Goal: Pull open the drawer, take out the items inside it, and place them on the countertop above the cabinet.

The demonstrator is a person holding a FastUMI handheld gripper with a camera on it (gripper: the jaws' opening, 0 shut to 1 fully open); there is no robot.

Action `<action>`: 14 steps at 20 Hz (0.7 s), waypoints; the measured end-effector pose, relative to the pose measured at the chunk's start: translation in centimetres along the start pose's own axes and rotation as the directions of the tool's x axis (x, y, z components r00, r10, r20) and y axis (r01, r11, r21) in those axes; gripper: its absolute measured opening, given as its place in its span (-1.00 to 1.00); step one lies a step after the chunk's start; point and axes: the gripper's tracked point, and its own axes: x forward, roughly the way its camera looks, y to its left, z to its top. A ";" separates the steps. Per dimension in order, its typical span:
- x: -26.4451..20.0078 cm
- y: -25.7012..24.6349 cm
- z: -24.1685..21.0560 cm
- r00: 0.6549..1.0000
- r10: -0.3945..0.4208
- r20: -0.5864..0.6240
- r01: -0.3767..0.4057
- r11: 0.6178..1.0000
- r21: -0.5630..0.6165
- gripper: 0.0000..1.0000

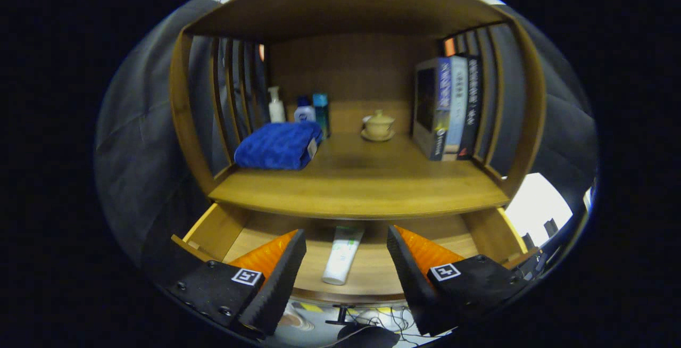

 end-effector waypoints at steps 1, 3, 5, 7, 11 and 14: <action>1.1 0.1 -0.7 0.998 0.005 -0.070 -0.007 1.000 -0.019 0.98; 3.0 0.4 -2.0 0.984 0.011 -0.176 -0.016 1.000 -0.025 0.98; 5.0 0.7 -3.4 0.959 0.013 -0.284 -0.017 1.000 -0.009 0.99; 6.0 0.6 -5.0 0.925 0.008 -0.381 -0.009 1.000 0.001 0.98; 7.7 0.8 -7.2 0.876 -0.026 -0.483 0.007 0.999 -0.040 0.99; 8.6 0.6 -8.2 0.853 -0.042 -0.520 0.031 0.999 -0.030 0.98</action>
